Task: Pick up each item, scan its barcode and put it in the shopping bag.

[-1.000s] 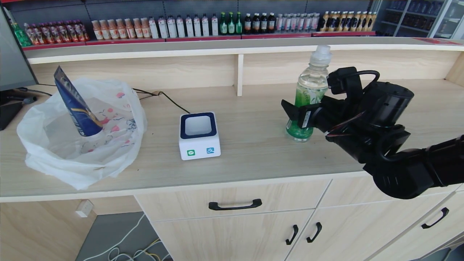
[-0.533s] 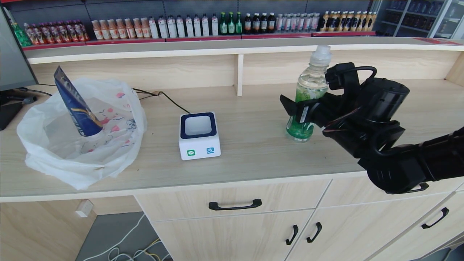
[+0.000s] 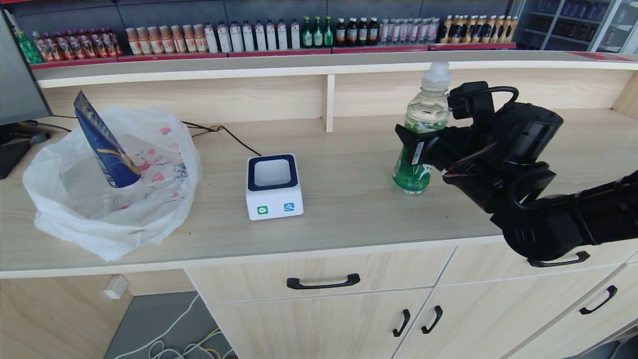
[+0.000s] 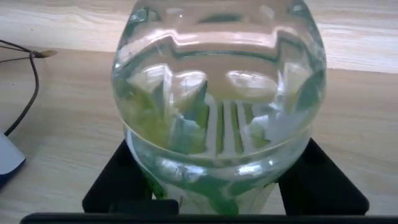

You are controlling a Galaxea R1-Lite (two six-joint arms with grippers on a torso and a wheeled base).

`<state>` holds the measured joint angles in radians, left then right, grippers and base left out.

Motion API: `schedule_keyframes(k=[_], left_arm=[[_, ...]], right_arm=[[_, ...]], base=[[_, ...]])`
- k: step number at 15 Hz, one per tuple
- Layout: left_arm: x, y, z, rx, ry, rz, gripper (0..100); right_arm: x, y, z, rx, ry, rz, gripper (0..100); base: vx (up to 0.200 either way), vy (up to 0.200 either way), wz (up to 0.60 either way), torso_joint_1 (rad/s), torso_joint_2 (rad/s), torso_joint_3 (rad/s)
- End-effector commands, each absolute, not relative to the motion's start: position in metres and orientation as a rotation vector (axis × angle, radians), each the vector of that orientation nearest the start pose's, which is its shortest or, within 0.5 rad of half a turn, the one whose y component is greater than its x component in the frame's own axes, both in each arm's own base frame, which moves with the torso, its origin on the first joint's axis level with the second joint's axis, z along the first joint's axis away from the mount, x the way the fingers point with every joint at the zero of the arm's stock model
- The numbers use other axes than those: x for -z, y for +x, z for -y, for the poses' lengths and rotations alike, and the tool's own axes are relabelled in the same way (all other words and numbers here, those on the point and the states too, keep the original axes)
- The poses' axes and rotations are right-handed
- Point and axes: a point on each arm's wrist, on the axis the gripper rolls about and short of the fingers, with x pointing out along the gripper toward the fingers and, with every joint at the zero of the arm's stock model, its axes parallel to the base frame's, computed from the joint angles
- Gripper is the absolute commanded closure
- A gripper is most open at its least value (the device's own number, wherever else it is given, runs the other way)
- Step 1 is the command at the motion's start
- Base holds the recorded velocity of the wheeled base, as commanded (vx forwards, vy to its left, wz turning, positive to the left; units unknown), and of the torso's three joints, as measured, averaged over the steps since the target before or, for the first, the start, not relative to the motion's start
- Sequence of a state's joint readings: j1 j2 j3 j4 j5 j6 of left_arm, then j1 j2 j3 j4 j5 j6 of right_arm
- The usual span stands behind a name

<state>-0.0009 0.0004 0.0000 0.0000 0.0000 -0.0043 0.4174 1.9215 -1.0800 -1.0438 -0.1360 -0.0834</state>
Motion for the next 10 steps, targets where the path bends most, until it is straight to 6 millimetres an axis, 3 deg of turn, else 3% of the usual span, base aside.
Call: schedule_keyframes(k=[1, 10], left_arm=[[-0.075, -0.023, 0.000, 0.000, -0.005, 0.000, 0], [-0.075, -0.023, 0.000, 0.000, -0.005, 0.000, 0]], right_arm=[[-0.226, 0.345, -0.150, -0.275, -0.025, 0.221, 100], [-0.238, 0.339, -0.146, -0.290, -0.018, 0.256, 100]], base=[[0.000, 0.000, 0.00, 0.000, 0.00, 0.000], [0.000, 0.000, 0.00, 0.000, 0.00, 0.000]])
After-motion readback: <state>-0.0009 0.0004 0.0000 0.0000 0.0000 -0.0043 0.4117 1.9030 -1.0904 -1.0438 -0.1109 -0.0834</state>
